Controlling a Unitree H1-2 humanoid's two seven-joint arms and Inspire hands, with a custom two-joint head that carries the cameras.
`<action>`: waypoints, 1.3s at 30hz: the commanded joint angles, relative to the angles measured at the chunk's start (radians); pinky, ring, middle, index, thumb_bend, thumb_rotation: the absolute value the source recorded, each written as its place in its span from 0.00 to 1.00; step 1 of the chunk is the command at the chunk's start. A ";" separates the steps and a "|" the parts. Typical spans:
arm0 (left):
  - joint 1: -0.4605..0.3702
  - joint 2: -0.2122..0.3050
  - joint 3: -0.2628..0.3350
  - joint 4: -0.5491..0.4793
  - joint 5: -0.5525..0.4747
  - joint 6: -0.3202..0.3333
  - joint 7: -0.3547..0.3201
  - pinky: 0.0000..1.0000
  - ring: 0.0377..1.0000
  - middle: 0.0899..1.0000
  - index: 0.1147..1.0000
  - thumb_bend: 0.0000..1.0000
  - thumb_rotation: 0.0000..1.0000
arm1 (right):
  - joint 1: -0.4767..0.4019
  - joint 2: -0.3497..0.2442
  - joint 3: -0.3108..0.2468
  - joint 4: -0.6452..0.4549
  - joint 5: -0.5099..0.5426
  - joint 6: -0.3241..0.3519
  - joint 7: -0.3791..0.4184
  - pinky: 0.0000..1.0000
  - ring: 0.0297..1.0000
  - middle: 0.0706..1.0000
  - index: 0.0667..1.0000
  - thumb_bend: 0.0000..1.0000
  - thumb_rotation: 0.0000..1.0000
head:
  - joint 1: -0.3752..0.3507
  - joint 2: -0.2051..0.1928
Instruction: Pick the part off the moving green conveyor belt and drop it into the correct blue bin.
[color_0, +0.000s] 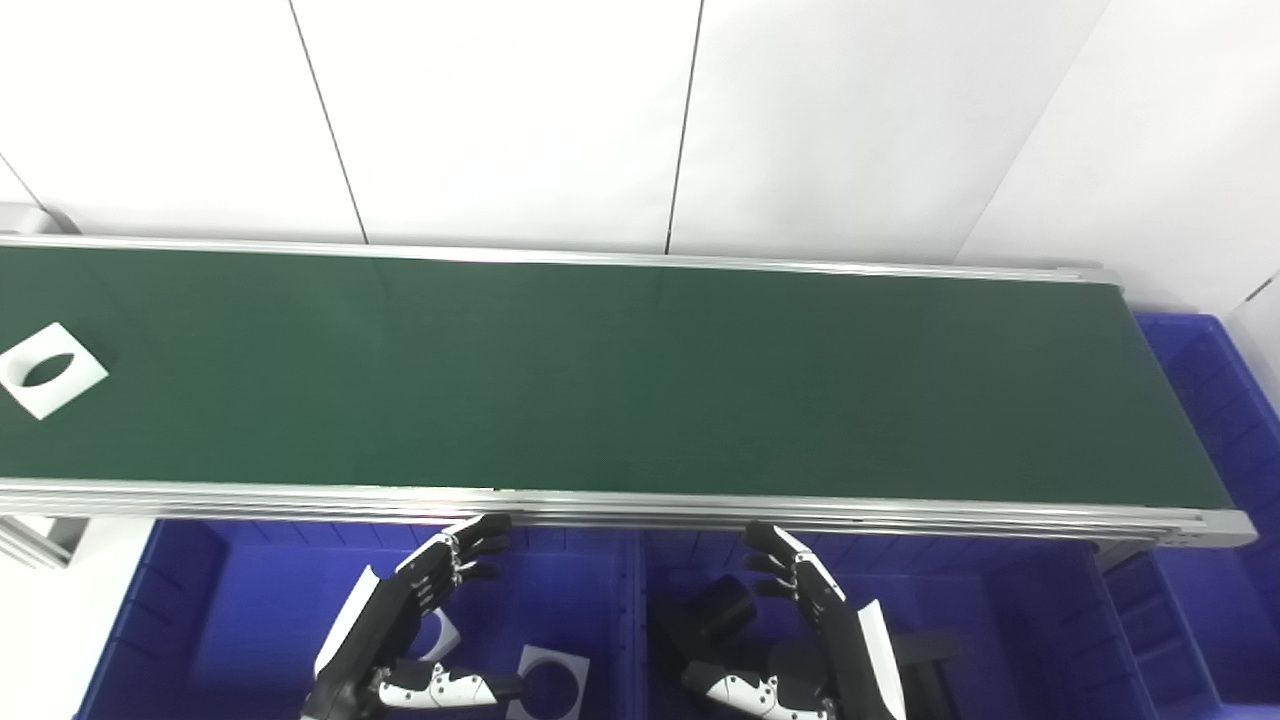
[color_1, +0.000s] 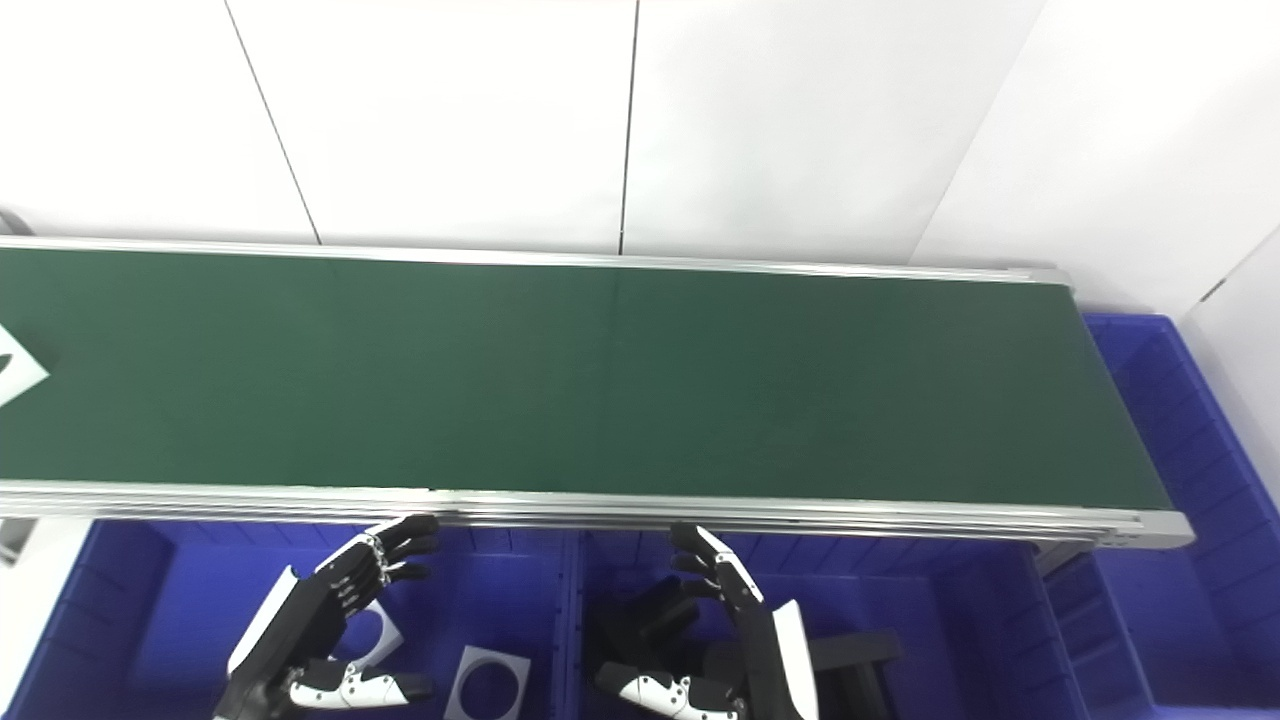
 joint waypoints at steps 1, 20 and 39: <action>-0.015 -0.002 0.006 -0.013 -0.012 -0.045 0.002 0.75 0.82 0.84 0.80 0.88 0.18 | 0.000 0.008 0.000 -0.019 0.002 -0.018 0.003 0.69 0.76 0.80 0.81 0.80 0.20 | 0.002 0.000; -0.011 -0.020 0.000 -0.009 -0.002 -0.045 0.013 0.74 0.81 0.83 0.79 0.88 0.17 | 0.006 -0.003 -0.010 -0.012 0.056 -0.020 0.020 0.71 0.78 0.82 0.82 0.80 0.21 | 0.096 -0.016; -0.020 -0.033 -0.058 0.007 0.065 -0.045 0.104 0.67 0.75 0.78 0.74 0.96 0.17 | 0.009 -0.034 -0.039 0.007 0.136 -0.020 0.060 0.80 0.82 0.85 0.88 0.68 0.10 | 0.328 -0.088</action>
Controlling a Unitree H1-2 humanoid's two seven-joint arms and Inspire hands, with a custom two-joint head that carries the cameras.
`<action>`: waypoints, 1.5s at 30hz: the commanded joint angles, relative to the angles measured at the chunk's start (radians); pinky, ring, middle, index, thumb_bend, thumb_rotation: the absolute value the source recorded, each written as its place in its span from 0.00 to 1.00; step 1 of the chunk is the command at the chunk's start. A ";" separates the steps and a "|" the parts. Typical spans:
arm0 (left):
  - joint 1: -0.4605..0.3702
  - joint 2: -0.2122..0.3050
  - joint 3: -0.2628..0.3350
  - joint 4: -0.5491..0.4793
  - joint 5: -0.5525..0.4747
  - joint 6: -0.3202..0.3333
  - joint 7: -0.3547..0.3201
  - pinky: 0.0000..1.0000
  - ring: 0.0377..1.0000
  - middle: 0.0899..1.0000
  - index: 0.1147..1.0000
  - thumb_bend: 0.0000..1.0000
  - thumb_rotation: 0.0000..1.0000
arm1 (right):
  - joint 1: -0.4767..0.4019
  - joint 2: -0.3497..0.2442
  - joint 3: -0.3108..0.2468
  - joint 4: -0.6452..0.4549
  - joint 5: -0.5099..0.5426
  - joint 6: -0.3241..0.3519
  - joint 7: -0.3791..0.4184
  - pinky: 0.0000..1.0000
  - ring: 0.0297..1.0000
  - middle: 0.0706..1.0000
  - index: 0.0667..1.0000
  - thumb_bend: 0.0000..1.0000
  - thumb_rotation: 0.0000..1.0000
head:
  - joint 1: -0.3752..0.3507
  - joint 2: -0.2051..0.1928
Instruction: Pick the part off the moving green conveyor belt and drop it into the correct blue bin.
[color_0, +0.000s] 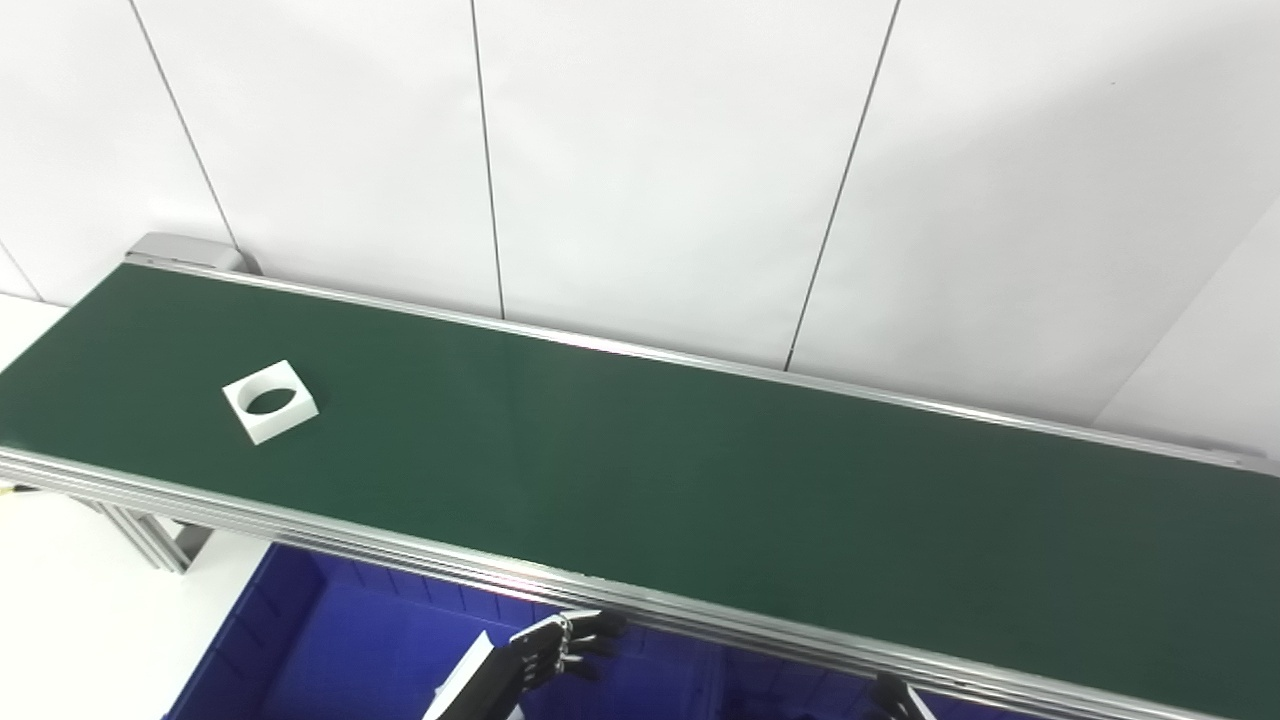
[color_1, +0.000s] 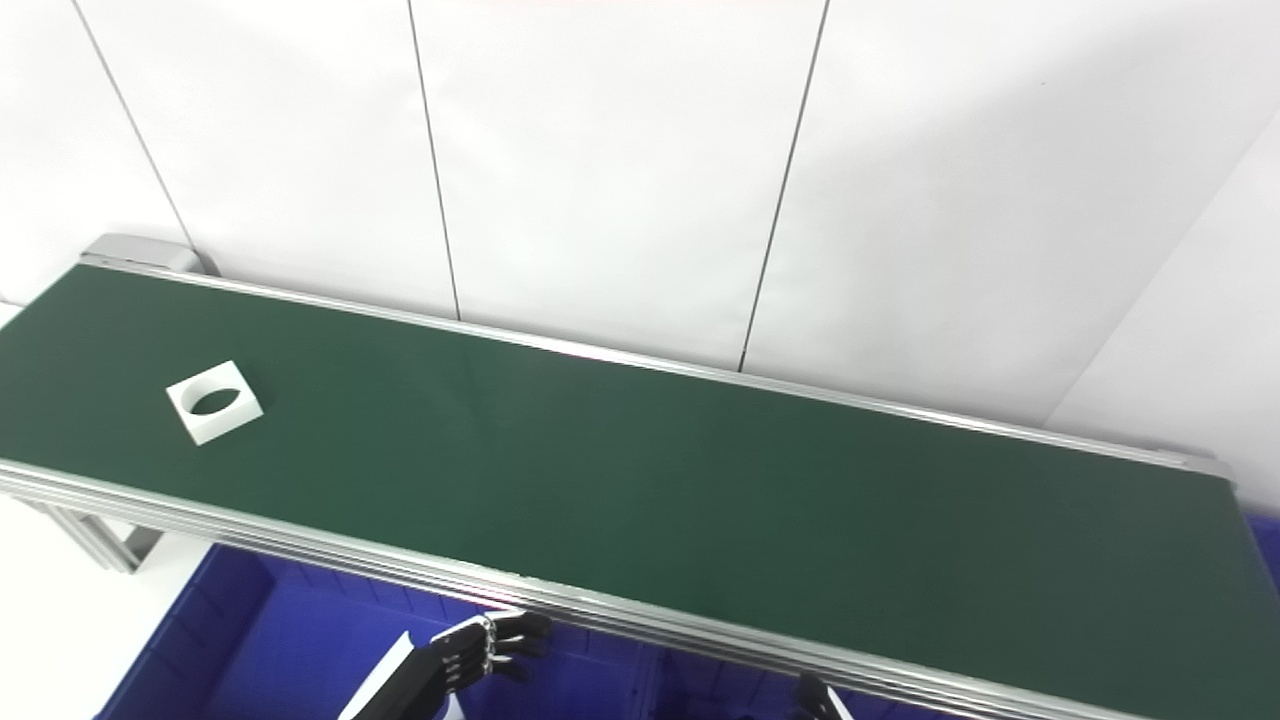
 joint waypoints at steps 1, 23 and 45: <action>-0.016 0.001 -0.005 -0.015 -0.004 -0.043 0.019 0.67 0.75 0.78 0.74 0.97 0.16 | 0.008 0.001 -0.001 -0.031 0.017 -0.016 0.018 0.80 0.83 0.85 0.88 0.68 0.09 | 0.000 -0.001; -0.064 0.023 0.073 -0.177 -0.027 -0.041 0.048 0.67 0.74 0.76 0.73 0.93 0.23 | -0.040 0.001 -0.021 0.055 0.037 -0.067 0.016 0.80 0.83 0.84 0.87 0.66 0.00 | 0.066 -0.053; -0.313 0.091 0.261 -0.457 0.299 0.373 0.099 0.81 0.84 0.86 0.84 0.73 0.26 | -0.076 -0.010 -0.034 0.084 0.065 -0.066 0.025 0.81 0.84 0.85 0.87 0.64 0.00 | 0.104 -0.064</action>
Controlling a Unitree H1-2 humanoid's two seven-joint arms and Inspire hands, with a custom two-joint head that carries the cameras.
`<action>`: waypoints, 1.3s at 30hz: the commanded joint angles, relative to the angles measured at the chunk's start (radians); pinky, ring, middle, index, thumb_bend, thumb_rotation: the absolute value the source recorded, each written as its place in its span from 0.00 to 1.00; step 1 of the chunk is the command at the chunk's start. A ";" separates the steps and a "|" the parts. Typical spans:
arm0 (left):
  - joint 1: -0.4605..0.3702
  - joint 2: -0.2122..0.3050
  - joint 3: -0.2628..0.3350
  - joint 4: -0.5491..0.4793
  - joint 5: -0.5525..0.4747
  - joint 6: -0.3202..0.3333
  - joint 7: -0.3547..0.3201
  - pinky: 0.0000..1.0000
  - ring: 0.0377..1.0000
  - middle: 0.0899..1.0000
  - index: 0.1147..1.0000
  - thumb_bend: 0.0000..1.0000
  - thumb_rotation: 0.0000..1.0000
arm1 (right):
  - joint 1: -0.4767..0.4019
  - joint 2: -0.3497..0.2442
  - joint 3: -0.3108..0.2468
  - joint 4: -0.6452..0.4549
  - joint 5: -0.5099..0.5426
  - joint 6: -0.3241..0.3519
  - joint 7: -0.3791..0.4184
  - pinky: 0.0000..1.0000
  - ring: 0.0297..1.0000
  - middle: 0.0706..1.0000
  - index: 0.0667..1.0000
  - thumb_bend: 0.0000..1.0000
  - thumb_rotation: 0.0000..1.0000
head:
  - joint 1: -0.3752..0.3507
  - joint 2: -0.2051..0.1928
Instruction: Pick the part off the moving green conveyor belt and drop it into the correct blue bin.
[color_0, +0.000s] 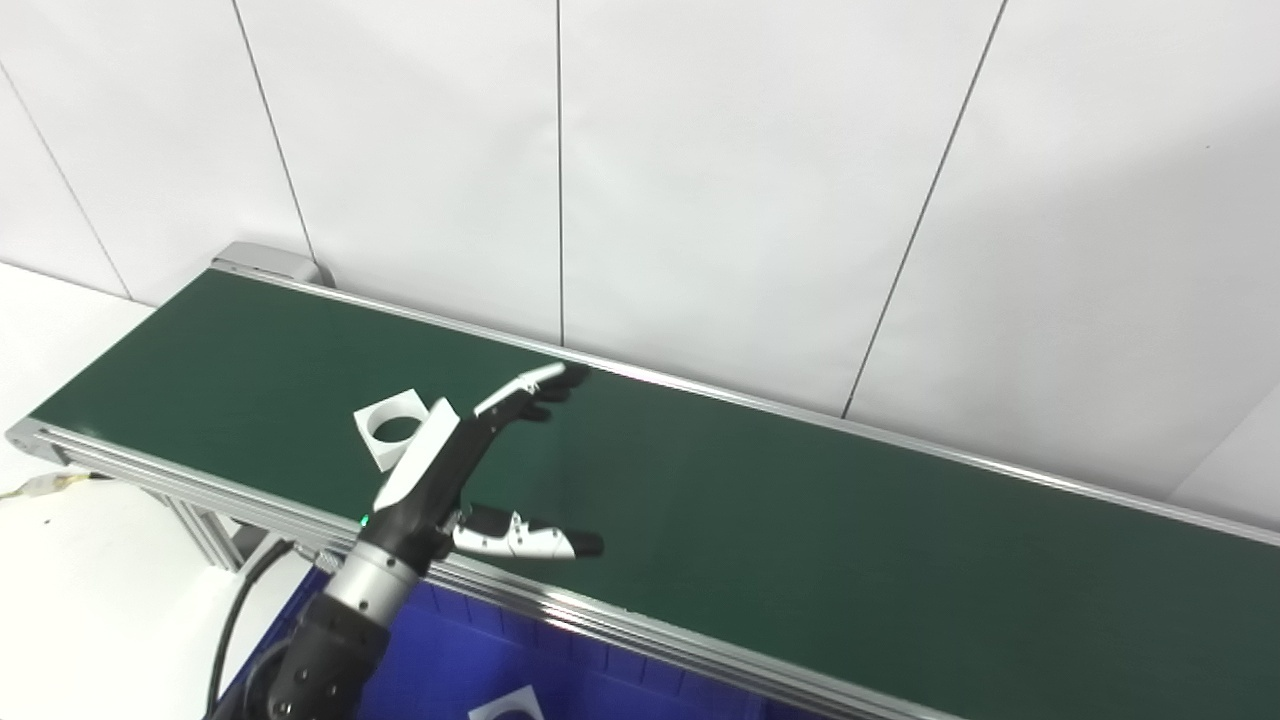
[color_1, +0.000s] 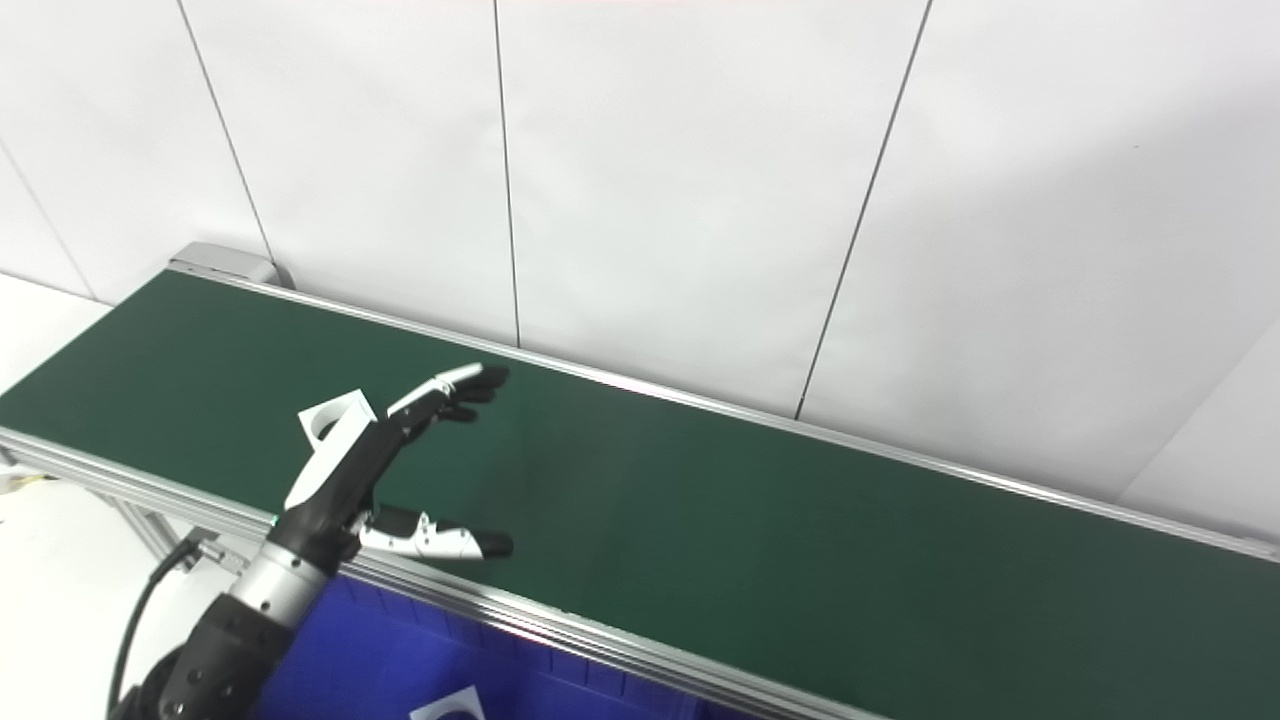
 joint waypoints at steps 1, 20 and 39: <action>-0.053 0.020 0.019 -0.023 0.018 0.029 0.026 0.82 0.85 0.87 0.84 0.73 0.24 | -0.006 -0.001 -0.003 -0.022 0.009 -0.058 0.000 0.81 0.85 0.86 0.87 0.64 0.01 | 0.001 0.001; -0.259 0.138 0.021 0.283 0.190 0.145 0.090 0.82 0.91 0.93 0.87 0.79 0.27 | -0.011 0.008 -0.009 -0.024 0.019 -0.052 0.006 0.81 0.85 0.88 0.88 0.61 0.00 | 0.029 -0.001; -0.325 0.195 -0.105 0.567 0.404 0.193 0.255 1.00 1.00 1.00 0.90 0.88 0.21 | -0.016 -0.016 -0.001 -0.021 0.035 -0.061 0.010 0.81 0.85 0.87 0.88 0.61 0.01 | 0.048 0.006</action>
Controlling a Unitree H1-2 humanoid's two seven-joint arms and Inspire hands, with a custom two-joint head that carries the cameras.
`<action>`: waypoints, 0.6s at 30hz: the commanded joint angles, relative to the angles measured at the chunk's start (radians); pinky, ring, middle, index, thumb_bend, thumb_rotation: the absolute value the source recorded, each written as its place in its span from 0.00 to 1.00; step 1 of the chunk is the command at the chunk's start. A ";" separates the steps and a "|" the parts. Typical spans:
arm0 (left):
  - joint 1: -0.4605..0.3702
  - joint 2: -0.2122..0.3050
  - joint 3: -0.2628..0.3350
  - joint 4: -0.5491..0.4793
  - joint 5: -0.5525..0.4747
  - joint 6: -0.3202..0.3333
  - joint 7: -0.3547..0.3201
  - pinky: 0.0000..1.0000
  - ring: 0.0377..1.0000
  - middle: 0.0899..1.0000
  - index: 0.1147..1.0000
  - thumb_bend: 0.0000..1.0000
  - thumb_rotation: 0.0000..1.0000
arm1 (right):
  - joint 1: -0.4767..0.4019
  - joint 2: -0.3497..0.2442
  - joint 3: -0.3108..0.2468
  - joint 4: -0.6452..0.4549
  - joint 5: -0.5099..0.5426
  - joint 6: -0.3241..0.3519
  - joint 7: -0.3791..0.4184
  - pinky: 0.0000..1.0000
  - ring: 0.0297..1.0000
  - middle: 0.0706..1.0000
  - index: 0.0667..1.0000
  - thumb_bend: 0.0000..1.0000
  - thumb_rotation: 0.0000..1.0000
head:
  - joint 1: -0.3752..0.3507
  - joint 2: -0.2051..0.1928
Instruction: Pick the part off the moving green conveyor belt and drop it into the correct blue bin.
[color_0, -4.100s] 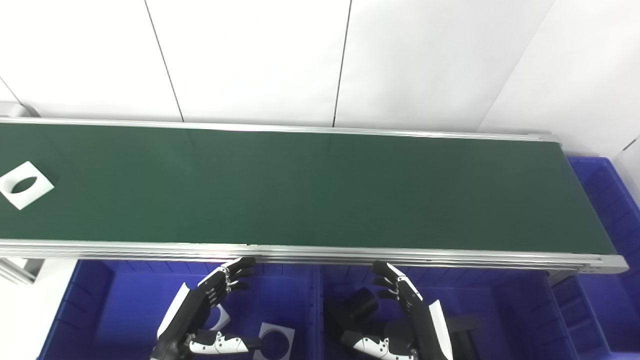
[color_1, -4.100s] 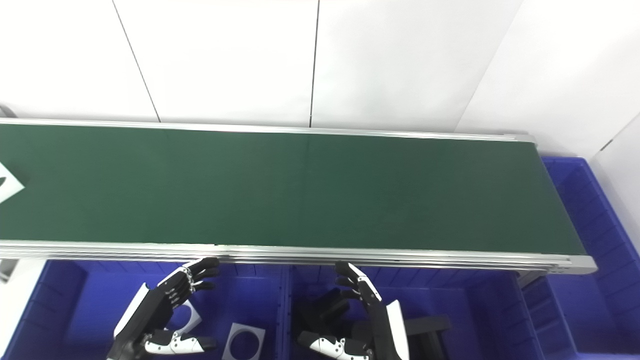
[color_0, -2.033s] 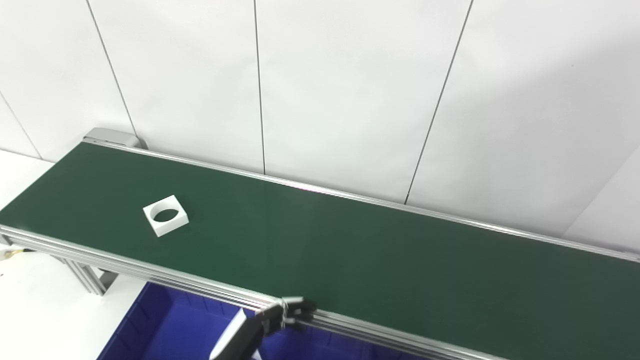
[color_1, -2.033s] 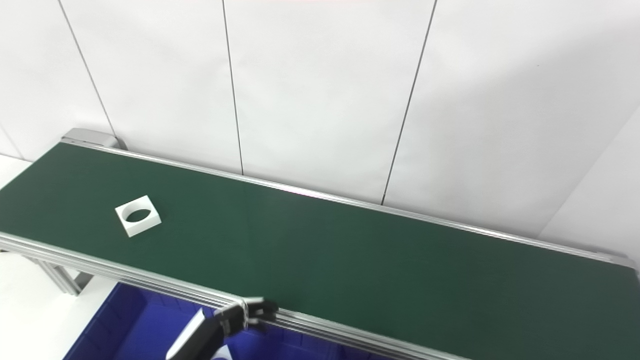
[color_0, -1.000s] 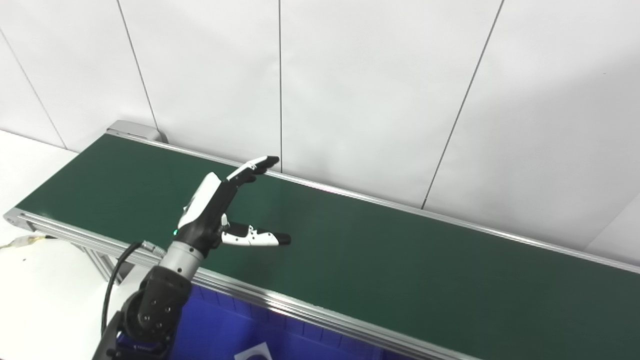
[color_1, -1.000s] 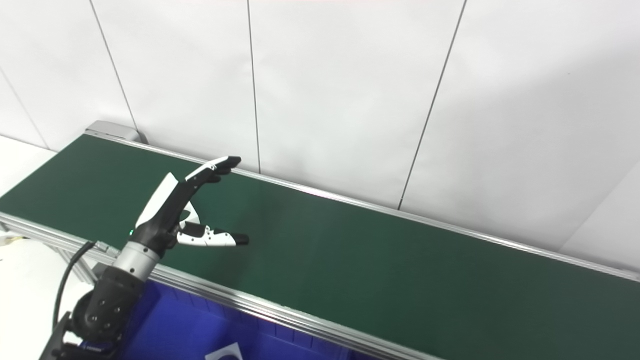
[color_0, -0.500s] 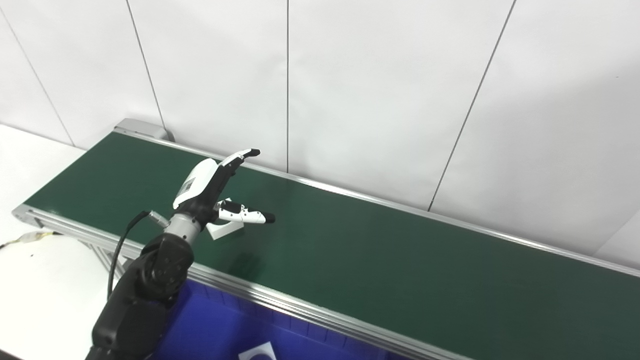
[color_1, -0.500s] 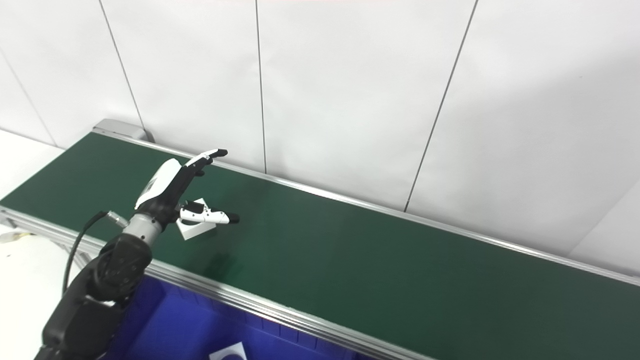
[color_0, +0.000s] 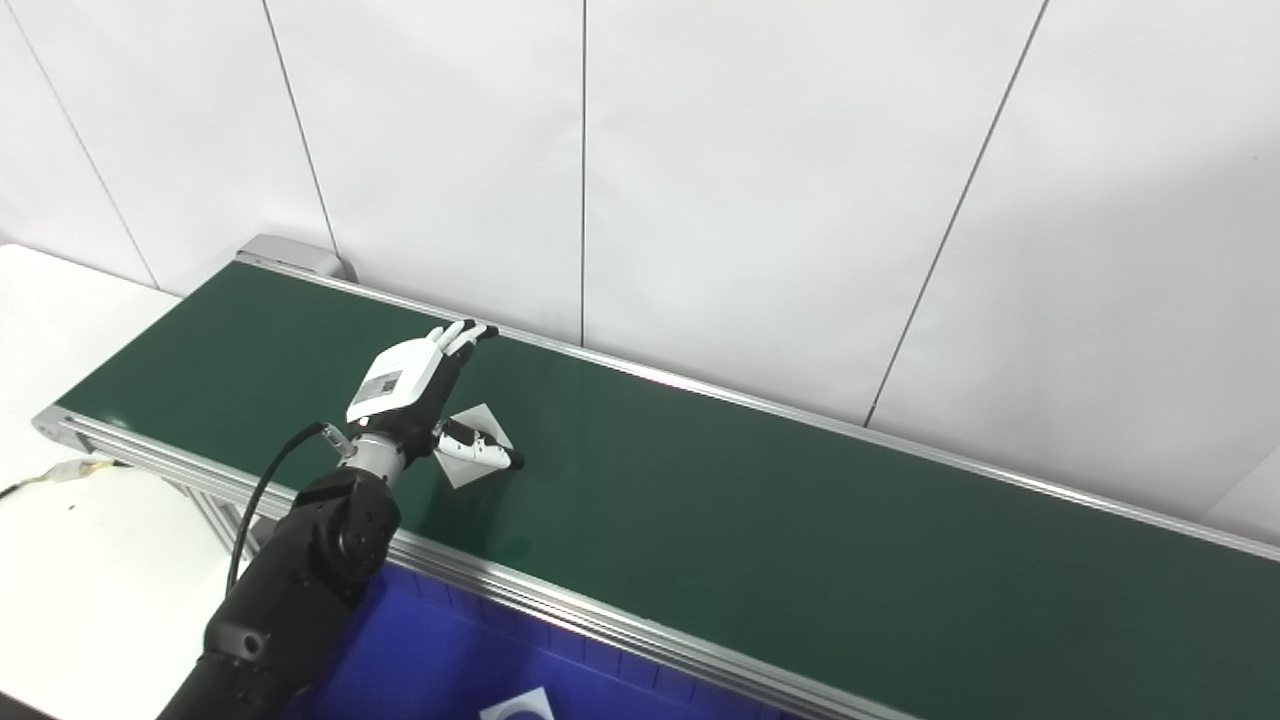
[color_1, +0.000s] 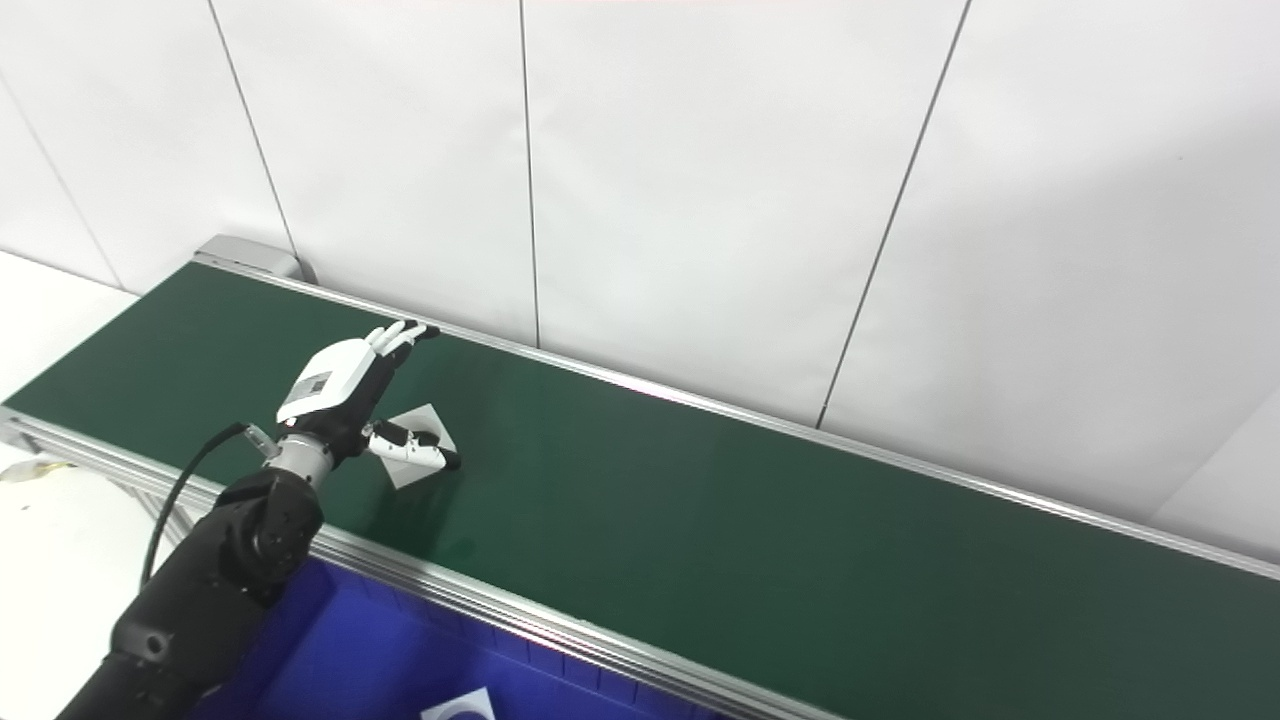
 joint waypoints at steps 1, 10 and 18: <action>-0.046 0.021 -0.013 0.007 0.032 0.013 0.053 1.00 1.00 1.00 0.90 0.88 0.21 | -0.004 0.001 0.000 -0.020 -0.006 -0.060 -0.001 0.81 0.85 0.87 0.88 0.61 0.01 | 0.000 0.000; -0.047 0.015 -0.076 0.060 0.065 0.034 0.082 1.00 1.00 1.00 0.90 0.87 0.21 | -0.005 -0.001 0.005 -0.020 0.013 -0.061 0.001 0.80 0.85 0.87 0.88 0.60 0.00 | -0.001 0.002; -0.047 -0.010 -0.113 0.106 0.055 0.039 0.109 0.93 0.93 0.94 0.88 0.84 0.15 | 0.003 0.008 0.004 -0.029 0.018 -0.060 0.000 0.83 0.86 0.88 0.89 0.60 0.00 | -0.002 0.007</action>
